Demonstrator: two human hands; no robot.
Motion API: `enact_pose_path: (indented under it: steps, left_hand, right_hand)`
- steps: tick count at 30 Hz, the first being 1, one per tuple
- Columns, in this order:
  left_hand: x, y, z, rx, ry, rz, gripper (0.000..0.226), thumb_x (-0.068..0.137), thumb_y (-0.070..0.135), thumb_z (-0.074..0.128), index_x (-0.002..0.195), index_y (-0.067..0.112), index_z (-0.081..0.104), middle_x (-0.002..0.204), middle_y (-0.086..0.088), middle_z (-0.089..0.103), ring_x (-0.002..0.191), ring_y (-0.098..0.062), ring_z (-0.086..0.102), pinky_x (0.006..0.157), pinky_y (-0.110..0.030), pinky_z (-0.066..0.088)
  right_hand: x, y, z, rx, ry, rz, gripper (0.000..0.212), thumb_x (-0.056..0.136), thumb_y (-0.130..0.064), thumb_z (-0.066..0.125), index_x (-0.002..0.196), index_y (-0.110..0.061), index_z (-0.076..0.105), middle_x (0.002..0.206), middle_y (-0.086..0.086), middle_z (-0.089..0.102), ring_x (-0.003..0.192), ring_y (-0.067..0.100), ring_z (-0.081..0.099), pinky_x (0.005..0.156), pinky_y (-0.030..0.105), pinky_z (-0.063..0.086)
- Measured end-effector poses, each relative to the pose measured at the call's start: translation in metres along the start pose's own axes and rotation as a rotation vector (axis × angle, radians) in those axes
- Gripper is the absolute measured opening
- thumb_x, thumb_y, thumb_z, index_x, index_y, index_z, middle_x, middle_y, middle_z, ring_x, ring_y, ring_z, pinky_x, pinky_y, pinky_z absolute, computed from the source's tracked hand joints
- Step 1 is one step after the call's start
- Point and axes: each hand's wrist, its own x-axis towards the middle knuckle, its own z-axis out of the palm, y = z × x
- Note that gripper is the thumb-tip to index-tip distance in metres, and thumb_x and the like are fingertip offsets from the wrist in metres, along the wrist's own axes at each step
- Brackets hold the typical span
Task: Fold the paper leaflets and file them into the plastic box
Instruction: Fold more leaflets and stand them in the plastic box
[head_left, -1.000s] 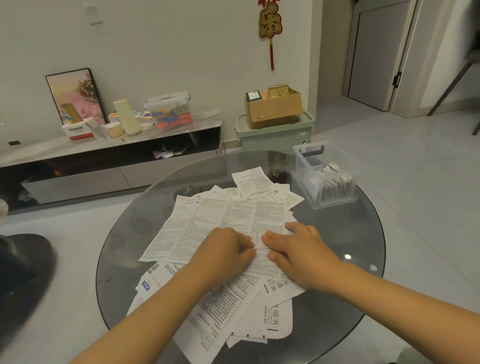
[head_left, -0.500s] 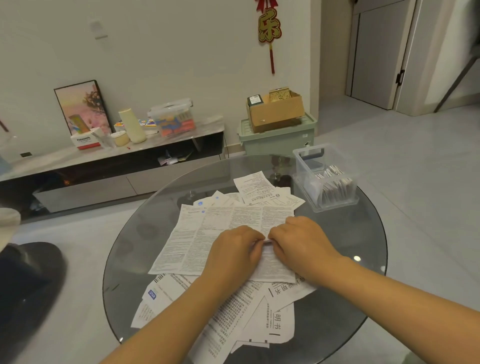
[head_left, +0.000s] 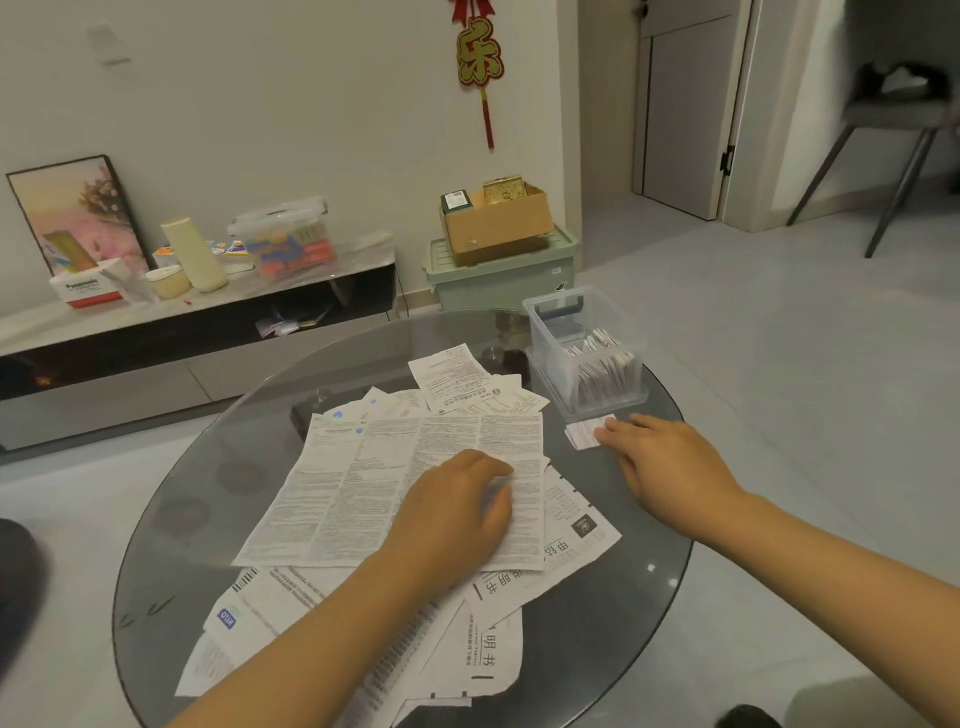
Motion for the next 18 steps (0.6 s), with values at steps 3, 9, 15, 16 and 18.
enact_pose_path:
  steps: [3,9,15,16,18]
  left_hand:
    - [0.001,0.0,0.002,-0.004,-0.019,0.01,0.032,0.097,0.037,0.043,0.124,0.027,0.056,0.121,0.015,0.054,0.104,-0.005,0.053,0.087,-0.021,0.043]
    - [0.002,0.004,0.002,-0.01,-0.044,0.035,0.034,0.094,0.039,0.046,0.126,0.028,0.055,0.125,0.016,0.051,0.108,-0.006,0.051,0.092,-0.021,0.042]
    - [-0.007,0.003,-0.009,0.071,-0.235,0.023,0.08,0.071,0.079,0.035,0.141,0.041,0.032,0.148,0.017,0.027,0.136,-0.011,0.022,0.114,-0.033,0.018]
    - [-0.01,0.003,-0.012,0.084,-0.272,0.028,0.086,0.067,0.084,0.036,0.142,0.042,0.028,0.151,0.017,0.021,0.139,-0.01,0.016,0.116,-0.033,0.012]
    - [-0.014,0.001,-0.016,0.1,-0.332,0.026,0.091,0.066,0.085,0.046,0.144,0.043,0.022,0.154,0.018,0.014,0.142,-0.007,0.008,0.118,-0.033,0.004]
  right_hand:
    - [-0.003,0.002,-0.002,0.011,-0.105,0.023,0.045,0.103,-0.031,0.024,0.148,-0.031,0.023,0.156,-0.013,0.018,0.145,0.019,0.014,0.112,0.032,0.017]
    - [-0.007,-0.001,-0.012,0.057,-0.077,0.012,0.048,0.101,-0.034,0.028,0.148,-0.031,0.02,0.157,-0.011,0.014,0.144,0.018,0.007,0.113,0.033,0.009]
    - [-0.011,-0.013,-0.024,0.089,0.169,-0.081,0.042,0.095,-0.024,0.046,0.137,-0.026,0.046,0.148,-0.005,0.038,0.137,0.02,0.027,0.107,0.034,0.016]
    - [-0.011,-0.014,-0.024,0.106,0.196,-0.098,0.04,0.093,-0.021,0.05,0.133,-0.024,0.052,0.144,-0.004,0.045,0.134,0.022,0.033,0.106,0.036,0.019]
    - [-0.012,-0.017,-0.023,0.121,0.217,-0.132,0.036,0.088,-0.018,0.058,0.123,-0.021,0.061,0.134,-0.002,0.056,0.125,0.025,0.044,0.103,0.039,0.027]
